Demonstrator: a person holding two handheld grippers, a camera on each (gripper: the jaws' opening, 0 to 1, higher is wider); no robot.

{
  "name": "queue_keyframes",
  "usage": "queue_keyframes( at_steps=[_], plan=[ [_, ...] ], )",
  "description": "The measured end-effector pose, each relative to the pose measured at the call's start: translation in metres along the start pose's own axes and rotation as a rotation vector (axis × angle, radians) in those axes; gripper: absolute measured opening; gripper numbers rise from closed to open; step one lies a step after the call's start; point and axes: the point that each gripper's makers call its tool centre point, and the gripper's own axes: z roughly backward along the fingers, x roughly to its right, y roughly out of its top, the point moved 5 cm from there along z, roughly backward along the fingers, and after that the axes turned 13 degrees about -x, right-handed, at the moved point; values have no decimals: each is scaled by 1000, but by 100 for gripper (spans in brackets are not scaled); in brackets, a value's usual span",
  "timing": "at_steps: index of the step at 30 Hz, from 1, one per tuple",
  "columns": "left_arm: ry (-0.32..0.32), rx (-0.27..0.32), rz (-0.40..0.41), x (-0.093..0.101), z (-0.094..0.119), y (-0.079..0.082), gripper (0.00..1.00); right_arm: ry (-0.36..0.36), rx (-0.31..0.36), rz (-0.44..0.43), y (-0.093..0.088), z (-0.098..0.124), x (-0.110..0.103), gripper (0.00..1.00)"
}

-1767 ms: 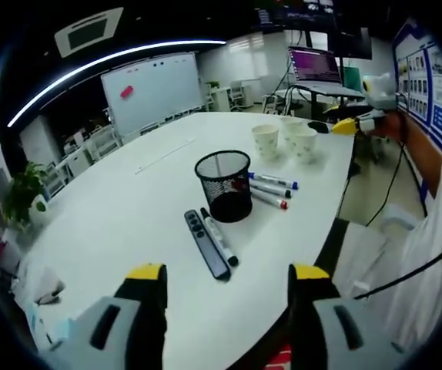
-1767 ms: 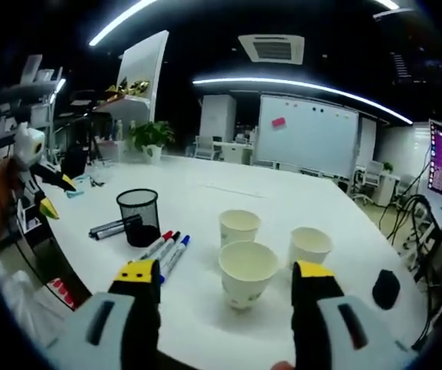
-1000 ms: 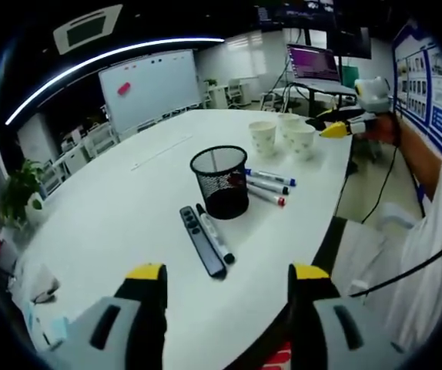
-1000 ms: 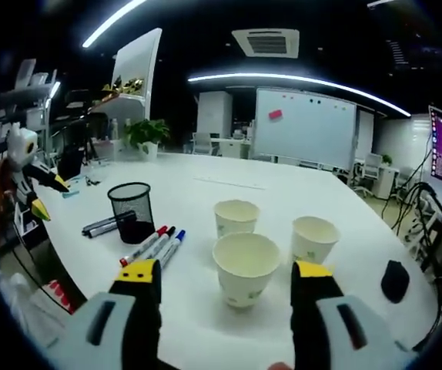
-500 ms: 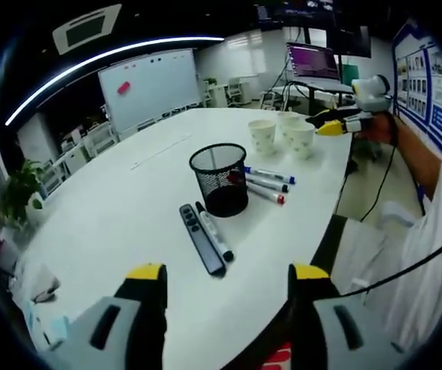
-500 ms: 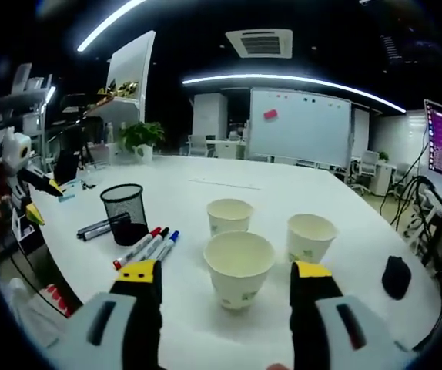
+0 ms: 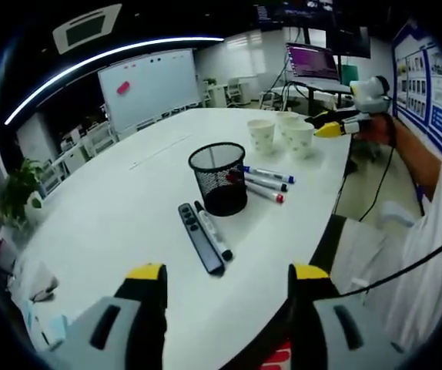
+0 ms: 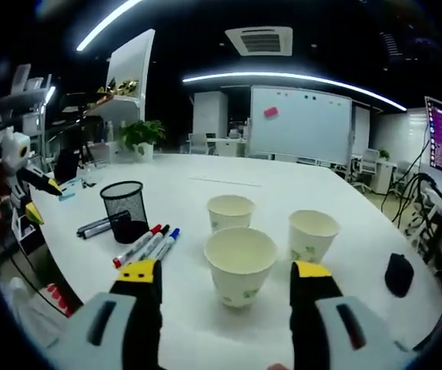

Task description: Place the scattered laser pointers and whiteboard markers into the pen holder and stack the scattered paper cups together

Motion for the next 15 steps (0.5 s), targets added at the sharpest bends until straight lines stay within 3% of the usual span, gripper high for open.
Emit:
queue_keyframes(
  at_steps=[15],
  plan=[
    [-7, 1, 8, -1, -3, -1, 64, -20, -11, 2, 0, -5, 5, 67]
  ],
)
